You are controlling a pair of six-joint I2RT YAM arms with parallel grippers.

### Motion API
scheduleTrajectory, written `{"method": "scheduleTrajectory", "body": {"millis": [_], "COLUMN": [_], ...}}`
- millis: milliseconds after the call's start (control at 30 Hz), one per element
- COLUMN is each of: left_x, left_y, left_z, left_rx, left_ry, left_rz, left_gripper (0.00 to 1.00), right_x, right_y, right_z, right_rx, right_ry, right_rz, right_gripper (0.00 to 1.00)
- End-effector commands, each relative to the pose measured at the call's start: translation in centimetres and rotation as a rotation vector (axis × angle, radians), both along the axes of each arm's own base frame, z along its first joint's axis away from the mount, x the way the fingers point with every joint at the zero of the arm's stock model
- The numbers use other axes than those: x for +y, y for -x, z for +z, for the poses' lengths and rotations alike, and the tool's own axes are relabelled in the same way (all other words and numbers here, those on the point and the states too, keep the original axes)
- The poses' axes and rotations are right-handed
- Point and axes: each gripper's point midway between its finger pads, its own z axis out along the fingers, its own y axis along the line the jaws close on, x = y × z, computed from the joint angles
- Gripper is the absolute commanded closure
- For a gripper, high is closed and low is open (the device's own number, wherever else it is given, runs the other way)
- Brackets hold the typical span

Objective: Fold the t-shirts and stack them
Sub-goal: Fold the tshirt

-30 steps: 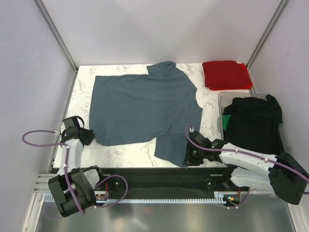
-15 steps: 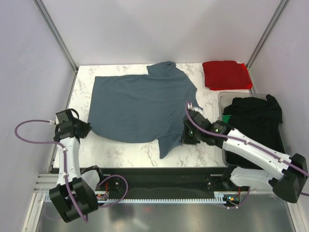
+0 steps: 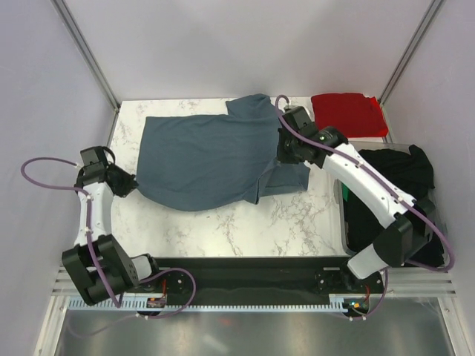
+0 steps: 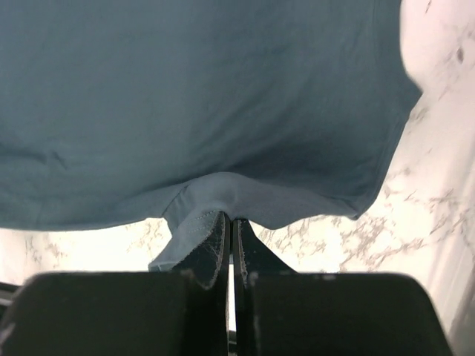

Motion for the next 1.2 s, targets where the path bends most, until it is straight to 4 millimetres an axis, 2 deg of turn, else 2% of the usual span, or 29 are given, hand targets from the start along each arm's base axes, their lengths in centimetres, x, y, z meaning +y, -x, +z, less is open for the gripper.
{"method": "scheduleTrajectory", "body": {"millis": [0, 200, 233, 300, 333, 367, 500, 533, 600, 733, 767, 933, 1167], "left_x": [0.3, 1.5, 1.6, 1.7, 1.7, 2.0, 1.8, 2.1, 1.5, 1.4, 1.4, 2.6, 3.3], "left_y": [-1.4, -3.3, -3.6, -4.5, -4.9, -5.5, -7.3, -8.1, -8.9, -11.1, -11.3, -12.6, -12.6], "left_z": [0.6, -0.6, -1.6, -1.7, -2.7, -2.4, -3.4, -2.8, -3.8, -4.0, -4.6, -5.1, -7.1], "left_rx": [0.003, 0.064, 0.092, 0.102, 0.130, 0.124, 0.156, 0.150, 0.184, 0.195, 0.213, 0.244, 0.312], "left_ry": [-0.017, -0.022, -0.007, 0.003, 0.020, 0.015, 0.010, -0.010, -0.011, -0.023, -0.021, -0.049, -0.059], "left_rz": [-0.081, -0.091, -0.095, -0.109, -0.117, -0.116, -0.149, -0.161, -0.189, -0.210, -0.212, -0.197, -0.175], "left_gripper": [0.98, 0.98, 0.98, 0.98, 0.98, 0.98, 0.98, 0.98, 0.98, 0.98, 0.98, 0.98, 0.98], "right_x": [-0.6, -1.2, -1.0, -1.5, -1.8, -1.9, -2.5, -2.7, -2.9, -3.5, -3.5, -4.2, -5.5], "right_y": [-2.3, -6.1, -6.9, -7.9, -8.7, -9.2, -11.2, -11.9, -12.7, -14.3, -14.5, -16.1, -18.2], "right_z": [2.2, 2.4, 2.4, 2.1, 1.9, 1.9, 1.6, 1.4, 1.6, 0.2, 0.0, -1.6, -3.9], "right_rx": [-0.054, -0.065, -0.066, -0.062, -0.057, -0.060, -0.064, -0.061, -0.069, -0.048, -0.044, -0.020, 0.008], "right_ry": [0.016, 0.030, 0.030, 0.031, 0.034, 0.034, 0.041, 0.044, 0.037, 0.045, 0.044, 0.044, 0.046], "right_rz": [0.026, 0.020, 0.019, 0.011, 0.002, -0.001, -0.010, -0.016, -0.022, -0.034, -0.033, -0.046, -0.073], "right_gripper": [1.00, 1.00, 1.00, 1.00, 1.00, 1.00, 1.00, 1.00, 1.00, 1.00, 1.00, 1.00, 1.00]}}
